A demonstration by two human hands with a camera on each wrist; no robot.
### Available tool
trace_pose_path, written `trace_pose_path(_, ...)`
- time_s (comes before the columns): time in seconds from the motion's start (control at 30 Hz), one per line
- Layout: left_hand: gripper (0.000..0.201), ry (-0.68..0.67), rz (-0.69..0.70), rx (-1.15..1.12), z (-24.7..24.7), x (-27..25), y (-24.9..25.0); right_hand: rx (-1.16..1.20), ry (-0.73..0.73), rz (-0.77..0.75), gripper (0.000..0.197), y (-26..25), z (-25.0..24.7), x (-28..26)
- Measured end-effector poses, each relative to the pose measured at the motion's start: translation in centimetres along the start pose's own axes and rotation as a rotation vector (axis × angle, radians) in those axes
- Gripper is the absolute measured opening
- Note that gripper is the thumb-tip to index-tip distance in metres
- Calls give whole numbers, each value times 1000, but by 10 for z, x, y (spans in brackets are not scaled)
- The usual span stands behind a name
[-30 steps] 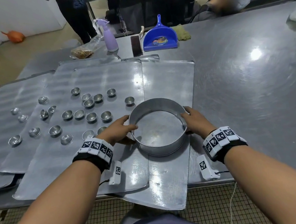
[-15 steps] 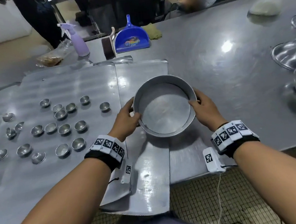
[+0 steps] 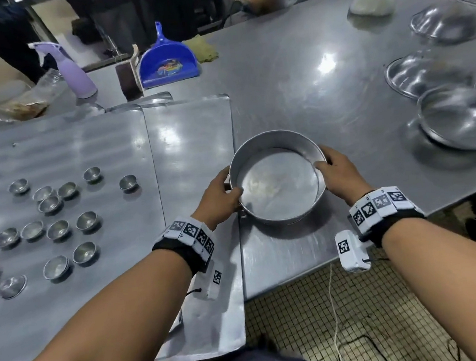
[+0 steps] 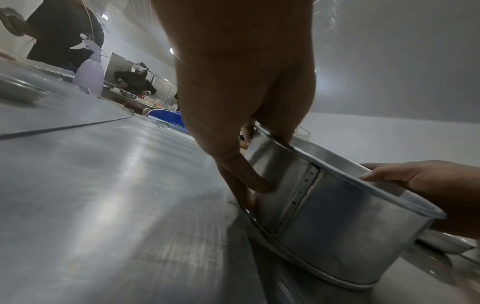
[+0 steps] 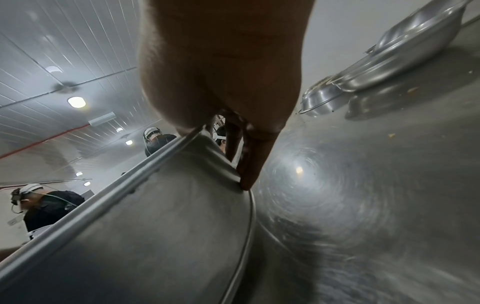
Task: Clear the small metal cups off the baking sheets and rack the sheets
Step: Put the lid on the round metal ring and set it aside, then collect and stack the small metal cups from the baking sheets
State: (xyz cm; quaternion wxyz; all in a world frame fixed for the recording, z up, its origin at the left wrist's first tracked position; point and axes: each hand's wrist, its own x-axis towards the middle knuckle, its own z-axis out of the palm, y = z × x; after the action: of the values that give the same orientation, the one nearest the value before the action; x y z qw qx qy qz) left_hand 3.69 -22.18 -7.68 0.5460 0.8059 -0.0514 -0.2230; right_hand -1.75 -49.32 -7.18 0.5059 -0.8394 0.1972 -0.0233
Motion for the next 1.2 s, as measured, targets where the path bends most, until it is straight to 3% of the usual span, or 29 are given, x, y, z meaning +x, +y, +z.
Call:
trace_pose_path(0.37, 53, 47, -20, -95, 5, 3, -1, 17, 14, 77, 42, 22, 8, 11)
trace_pose_path(0.5, 51, 91, -23, -77, 0, 2, -1, -143, 67, 80, 42, 2, 5, 2)
trace_pose_path(0.6, 45, 128, -8, -36, -9, 0, 0, -286, 186, 7, 44, -14, 9, -1)
trace_pose_path(0.7, 36, 154, 18, 13, -24, -7, 0, -324, 186, -94, 34, -37, 27, -3)
trace_pose_path(0.83, 31, 209, -1, 66, -56, -26, -8, -356, 73, -280, 27, -72, 72, -6)
trace_pose_path(0.97, 28, 295, -71, 88, -102, -53, -25, -383, -144, -338, 27, -110, 131, -14)
trace_pose_path(1.2, 21, 510, -171, 139, -176, -110, -67, -372, -380, -453, 22, -155, 224, -43)
